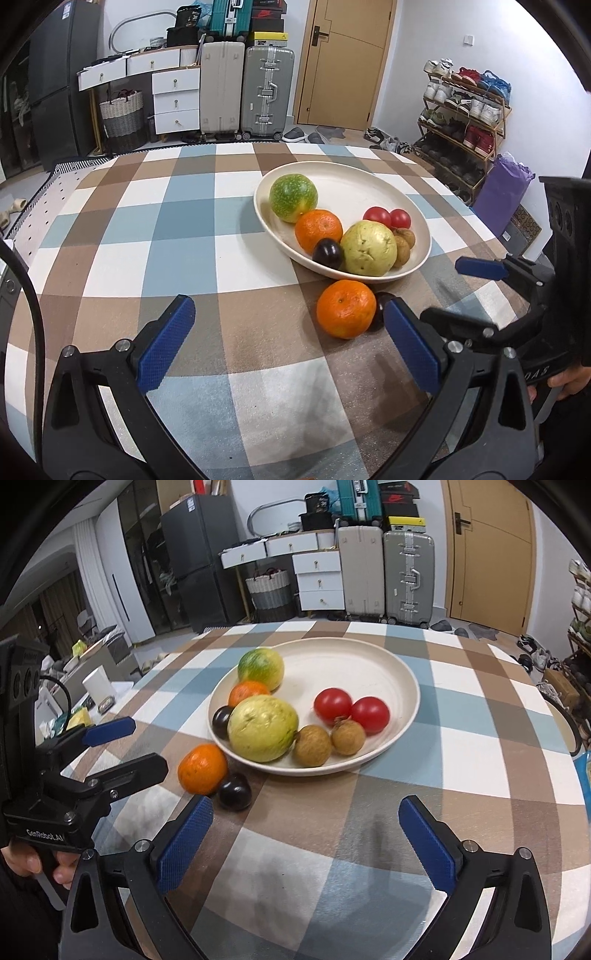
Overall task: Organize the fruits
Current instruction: 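Withdraw both open grippers from the plate toward the remaining fruit, then grasp the second dark purple plum with the right gripper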
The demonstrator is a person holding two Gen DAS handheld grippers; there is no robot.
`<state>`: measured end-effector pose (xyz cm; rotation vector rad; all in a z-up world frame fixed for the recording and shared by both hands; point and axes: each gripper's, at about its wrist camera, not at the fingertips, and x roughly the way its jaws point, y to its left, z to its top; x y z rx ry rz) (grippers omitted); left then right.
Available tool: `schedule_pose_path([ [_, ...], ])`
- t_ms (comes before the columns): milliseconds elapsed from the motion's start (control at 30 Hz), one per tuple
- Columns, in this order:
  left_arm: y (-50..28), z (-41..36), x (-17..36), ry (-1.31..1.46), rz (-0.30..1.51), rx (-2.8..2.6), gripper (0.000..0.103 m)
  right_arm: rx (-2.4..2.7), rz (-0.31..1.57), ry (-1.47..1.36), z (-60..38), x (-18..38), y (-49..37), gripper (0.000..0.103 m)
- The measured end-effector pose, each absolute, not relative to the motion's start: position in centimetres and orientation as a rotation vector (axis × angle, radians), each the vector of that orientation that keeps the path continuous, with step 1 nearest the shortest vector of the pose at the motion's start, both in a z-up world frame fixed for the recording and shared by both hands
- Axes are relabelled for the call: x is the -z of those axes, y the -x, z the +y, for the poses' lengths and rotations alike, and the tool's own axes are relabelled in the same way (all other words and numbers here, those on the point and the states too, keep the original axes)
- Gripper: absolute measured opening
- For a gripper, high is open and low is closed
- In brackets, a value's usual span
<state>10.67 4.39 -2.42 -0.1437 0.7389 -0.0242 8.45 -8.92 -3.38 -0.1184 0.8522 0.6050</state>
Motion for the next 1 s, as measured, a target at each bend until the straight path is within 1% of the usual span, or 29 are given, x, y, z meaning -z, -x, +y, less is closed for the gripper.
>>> schedule_pose_path([
  [233,-10.6,4.9,2.7,0.166,0.746,0.018,0.102,-0.631,0.899,0.213,-6.8,4.5,-7.9,0.103],
  [433,-10.7,5.1,2.7,0.178,0.749,0.015,0.102,-0.644,0.895,0.264,-5.5,4.8,-7.6,0.101],
  [467,-10.6,5.1,2.7,0.177,0.750,0.014,0.102,-0.649,0.893,0.263,-5.5,4.8,-7.6,0.099],
  [533,-10.7,5.0,2.8,0.175,0.751,0.012,0.102,-0.662,0.897,0.268,-5.1,4.8,-7.7,0.089],
  [567,-10.7,5.0,2.8,0.175,0.752,0.013,0.102,-0.678,0.903,0.268,-5.0,4.8,-7.7,0.079],
  [600,-10.7,5.0,2.8,0.176,0.751,0.013,0.102,-0.686,0.907,0.268,-4.8,4.9,-7.6,0.075],
  [633,-10.7,5.0,2.8,0.177,0.750,0.014,0.102,-0.689,0.900,0.274,-4.7,4.9,-7.6,0.074],
  [800,-10.8,5.1,3.0,0.184,0.759,0.013,0.102,-0.726,0.891,0.284,-4.3,4.7,-7.2,0.059],
  [933,-10.8,5.1,3.1,0.182,0.759,0.015,0.102,-0.748,0.886,0.286,-4.4,4.6,-7.3,0.051],
  [1000,-10.9,5.0,3.1,0.183,0.760,0.016,0.102,-0.754,0.883,0.287,-4.4,4.6,-7.3,0.045],
])
